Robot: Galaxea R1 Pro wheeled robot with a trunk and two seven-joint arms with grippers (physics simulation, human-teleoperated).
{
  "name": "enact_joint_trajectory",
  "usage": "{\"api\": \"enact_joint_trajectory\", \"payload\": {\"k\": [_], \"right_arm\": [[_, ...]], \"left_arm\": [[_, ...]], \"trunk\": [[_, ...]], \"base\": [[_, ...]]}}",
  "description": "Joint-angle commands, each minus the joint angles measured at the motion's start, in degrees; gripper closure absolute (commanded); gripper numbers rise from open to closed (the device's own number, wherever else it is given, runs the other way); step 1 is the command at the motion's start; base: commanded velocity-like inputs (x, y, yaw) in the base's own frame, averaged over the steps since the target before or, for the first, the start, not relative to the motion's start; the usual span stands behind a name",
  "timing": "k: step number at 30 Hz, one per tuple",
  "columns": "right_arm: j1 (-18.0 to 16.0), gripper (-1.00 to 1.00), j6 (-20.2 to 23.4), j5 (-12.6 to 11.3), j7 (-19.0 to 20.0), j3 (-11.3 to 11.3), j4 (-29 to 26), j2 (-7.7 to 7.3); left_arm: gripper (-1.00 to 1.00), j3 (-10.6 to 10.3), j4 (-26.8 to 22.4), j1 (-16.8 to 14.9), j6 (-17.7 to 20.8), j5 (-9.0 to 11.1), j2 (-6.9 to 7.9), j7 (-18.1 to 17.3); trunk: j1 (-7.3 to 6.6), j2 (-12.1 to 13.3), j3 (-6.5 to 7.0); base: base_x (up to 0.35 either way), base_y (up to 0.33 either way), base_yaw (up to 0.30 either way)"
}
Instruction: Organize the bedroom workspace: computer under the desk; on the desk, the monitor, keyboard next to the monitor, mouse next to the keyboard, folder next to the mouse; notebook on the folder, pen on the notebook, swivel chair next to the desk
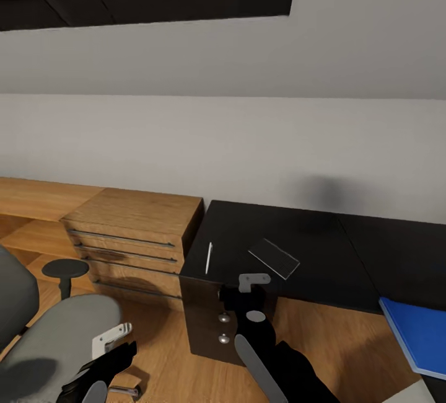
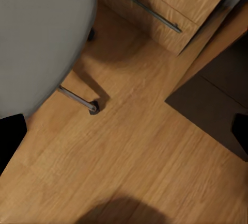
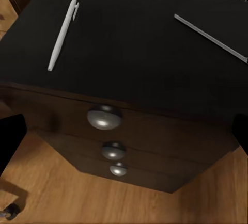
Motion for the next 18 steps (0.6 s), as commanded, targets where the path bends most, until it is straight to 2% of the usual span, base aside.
{"api": "enact_joint_trajectory", "payload": {"k": [1,7,11,15,18], "right_arm": [[-0.06,-1.00,0.20,-0.37,-0.47,0.08,-0.08,-0.02],[-0.06,-1.00,0.20,-0.37,-0.48,0.12,-0.02,-0.02],[-0.06,-1.00,0.25,-0.37,-0.48,0.09,-0.04,-0.02],[-0.06,-1.00,0.28,-0.31,-0.45,0.05,0.05,-0.21],[0.92,-1.00,1.27,0.68,-1.42,-0.93,-0.93,-0.38]], "left_arm": [[-1.00,-0.13,-0.08,-0.06,0.06,0.50,0.08,0.59],[-1.00,-0.19,-0.20,-0.06,0.05,0.41,0.01,0.63],[-1.00,-0.36,-0.27,-0.06,0.08,0.46,-0.14,0.64],[-1.00,-0.35,-0.28,-0.06,0.07,0.47,-0.18,0.64],[-1.00,-0.55,-1.25,0.92,-0.49,0.30,-1.16,0.21]], "trunk": [[0.00,-0.05,-0.14],[0.00,-0.05,-0.55],[0.00,-0.05,-0.80],[0.00,-0.05,-0.86],[0.00,-0.05,-0.86]], "base": [[0.000,0.000,0.171],[0.001,0.000,0.171],[0.175,0.000,0.165],[0.280,0.000,0.037],[0.000,0.000,0.000]]}}
